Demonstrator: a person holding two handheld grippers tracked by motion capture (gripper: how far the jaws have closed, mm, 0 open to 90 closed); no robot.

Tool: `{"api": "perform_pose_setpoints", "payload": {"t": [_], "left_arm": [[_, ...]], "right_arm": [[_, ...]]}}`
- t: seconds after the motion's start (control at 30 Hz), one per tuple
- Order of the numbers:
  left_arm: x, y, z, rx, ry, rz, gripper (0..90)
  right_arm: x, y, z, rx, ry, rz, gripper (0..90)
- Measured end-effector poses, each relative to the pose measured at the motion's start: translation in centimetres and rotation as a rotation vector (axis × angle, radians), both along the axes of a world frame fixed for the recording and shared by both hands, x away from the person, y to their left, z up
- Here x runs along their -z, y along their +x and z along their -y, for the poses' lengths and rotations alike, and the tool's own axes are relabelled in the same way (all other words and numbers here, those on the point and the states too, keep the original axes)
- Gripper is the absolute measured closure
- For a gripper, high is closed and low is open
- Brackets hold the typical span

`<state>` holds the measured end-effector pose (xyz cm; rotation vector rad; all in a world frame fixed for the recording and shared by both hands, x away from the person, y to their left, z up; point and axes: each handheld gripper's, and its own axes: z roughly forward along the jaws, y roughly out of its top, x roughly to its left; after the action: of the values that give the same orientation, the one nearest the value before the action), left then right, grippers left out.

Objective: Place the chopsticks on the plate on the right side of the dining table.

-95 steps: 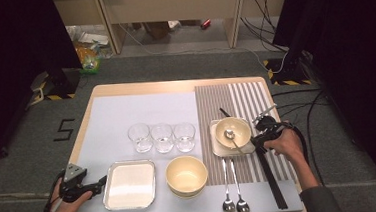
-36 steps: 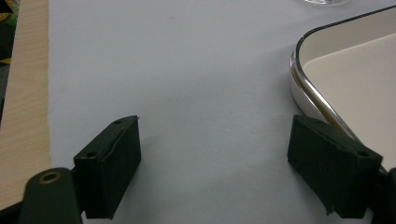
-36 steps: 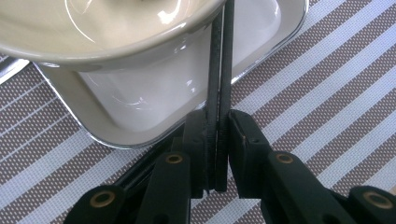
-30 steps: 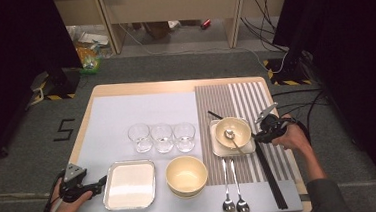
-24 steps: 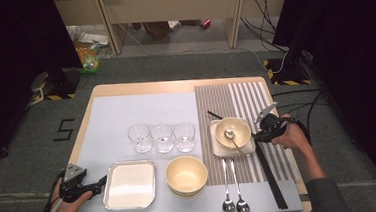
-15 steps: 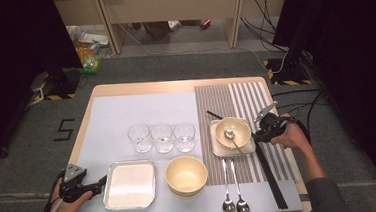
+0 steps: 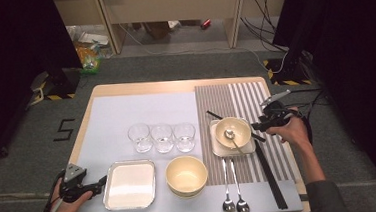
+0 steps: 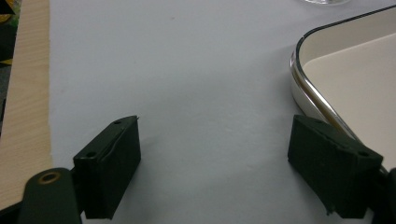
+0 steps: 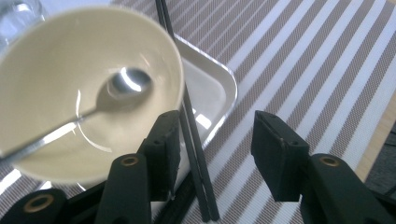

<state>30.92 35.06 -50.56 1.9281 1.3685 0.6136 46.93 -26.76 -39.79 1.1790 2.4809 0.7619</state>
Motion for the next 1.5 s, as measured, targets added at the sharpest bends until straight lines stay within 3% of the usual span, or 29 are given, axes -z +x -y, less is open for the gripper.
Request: {"api": "perform_pose_setpoints", "payload": {"t": [0.2, 0.7, 1.1, 1.5], "left_arm": [[0.0, 0.0, 0.0, 0.000, -0.001, 0.001, 16.4], [0.0, 0.0, 0.0, -0.002, -0.001, 0.000, 16.3], [0.0, 0.0, 0.0, -0.002, -0.003, 0.000, 16.4], [0.0, 0.0, 0.0, -0.002, -0.008, -0.002, 16.4]], "right_arm": [[-1.0, 0.3, -2.1, 0.040, 0.054, 0.027, 48.4], [-2.0, 2.0, -7.6, 0.062, 0.052, 0.040, 44.8], [-0.9, 4.2, -11.7, 0.060, 0.039, 0.012, 44.0], [1.2, 6.3, -13.1, 0.109, 0.015, -0.039, 42.9]]}}
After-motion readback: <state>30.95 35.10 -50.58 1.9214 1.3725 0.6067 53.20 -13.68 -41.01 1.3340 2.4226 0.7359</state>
